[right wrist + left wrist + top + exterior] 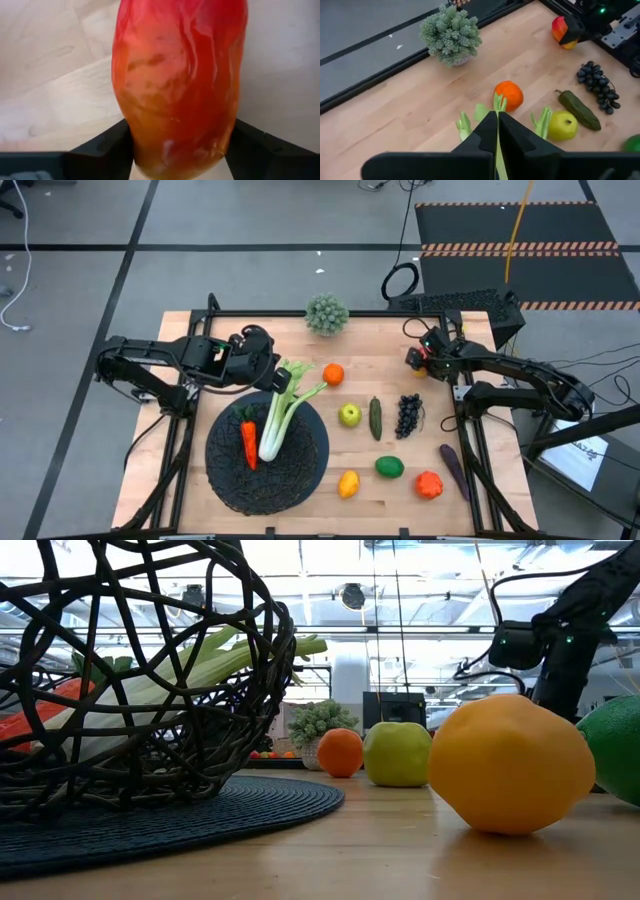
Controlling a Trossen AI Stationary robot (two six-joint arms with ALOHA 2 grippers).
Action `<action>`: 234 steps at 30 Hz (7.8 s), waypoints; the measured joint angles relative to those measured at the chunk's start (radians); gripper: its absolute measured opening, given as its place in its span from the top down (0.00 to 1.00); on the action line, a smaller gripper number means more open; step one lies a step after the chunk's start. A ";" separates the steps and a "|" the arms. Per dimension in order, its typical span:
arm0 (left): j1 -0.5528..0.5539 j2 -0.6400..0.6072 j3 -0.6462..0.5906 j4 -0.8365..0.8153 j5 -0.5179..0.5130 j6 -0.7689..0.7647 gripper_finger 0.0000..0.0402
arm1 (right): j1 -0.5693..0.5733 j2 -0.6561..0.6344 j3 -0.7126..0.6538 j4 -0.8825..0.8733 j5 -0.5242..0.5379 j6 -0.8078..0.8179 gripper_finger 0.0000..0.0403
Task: Build produce basket
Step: Put the orange mango into the black wire basket, then put the purple eggplant into the black wire basket
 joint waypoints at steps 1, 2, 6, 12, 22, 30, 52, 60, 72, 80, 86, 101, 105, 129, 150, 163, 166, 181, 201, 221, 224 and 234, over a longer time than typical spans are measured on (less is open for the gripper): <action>0.000 0.000 0.000 0.000 0.000 -0.006 0.95 | 0.000 0.000 -0.001 0.006 -0.001 -0.015 0.42; 0.000 0.000 0.000 0.000 0.000 -0.015 0.96 | 0.000 -0.002 -0.001 0.012 -0.003 -0.029 0.42; 0.000 0.000 0.000 0.000 0.000 -0.029 0.99 | 0.000 -0.022 -0.003 0.028 -0.026 -0.095 0.38; 0.000 0.000 0.000 -0.001 -0.001 -0.013 0.96 | 0.001 -0.074 -0.006 0.146 -0.225 -0.218 0.35; 0.000 0.000 0.000 0.011 0.004 -0.017 0.99 | 0.065 -0.181 -0.003 0.555 -0.584 -0.034 0.40; -0.027 -0.004 0.000 0.088 0.058 -0.035 0.93 | 0.286 -0.250 -0.002 0.852 -0.470 0.205 0.39; -0.300 -0.013 0.000 -0.082 0.002 -0.156 0.99 | 0.872 -0.107 0.367 0.849 0.049 -0.122 0.38; -0.324 -0.019 0.000 -0.151 0.001 -0.185 0.96 | 0.894 -0.061 0.439 0.852 0.049 -0.435 0.38; -0.324 -0.018 0.000 -0.151 0.015 -0.186 0.95 | 0.893 -0.061 0.439 0.887 0.049 -0.894 0.38; -0.324 -0.018 0.000 -0.148 0.016 -0.189 0.94 | 0.893 -0.061 0.439 0.887 0.049 -1.168 0.38; -0.324 -0.018 0.000 -0.148 0.016 -0.189 0.94 | 0.893 -0.061 0.439 0.887 0.049 -1.260 0.38; -0.324 -0.018 0.000 -0.148 0.018 -0.189 0.94 | 0.893 -0.061 0.439 0.887 0.053 -1.099 0.38; -0.324 -0.018 0.000 -0.143 0.018 -0.189 0.94 | 0.893 -0.061 0.439 0.887 0.053 -1.003 0.38; -0.324 -0.018 0.000 -0.135 0.018 -0.191 0.94 | 0.893 -0.061 0.438 0.887 0.084 -0.367 0.38; -0.324 -0.018 0.000 -0.140 0.038 -0.207 0.94 | 0.893 -0.048 0.438 0.881 0.159 -0.270 0.38; -0.325 -0.018 0.000 -0.159 0.038 -0.353 0.94 | 0.893 0.173 0.438 1.018 -0.065 -0.193 0.38; -0.325 -0.018 0.000 -0.158 0.041 -0.379 0.94 | 0.904 0.242 0.438 1.072 -0.119 -0.195 0.38; -0.304 -0.018 0.000 -0.027 0.133 -0.495 0.94 | 1.011 0.525 0.438 1.247 0.000 -0.391 0.38; -0.293 0.073 0.000 0.130 0.138 -0.518 0.94 | 1.070 0.769 0.531 1.361 0.023 -0.487 0.38; -0.292 0.022 0.000 -0.001 0.270 -0.377 0.94 | 1.049 0.762 0.568 1.171 0.019 -0.531 0.19; -0.293 -0.005 0.000 -0.068 0.271 -0.352 0.94 | 1.041 0.744 0.568 1.172 -0.012 -0.521 0.19; -0.291 -0.078 0.000 -0.269 0.189 -0.211 0.94 | 0.972 0.544 0.567 0.966 -0.029 -0.511 0.19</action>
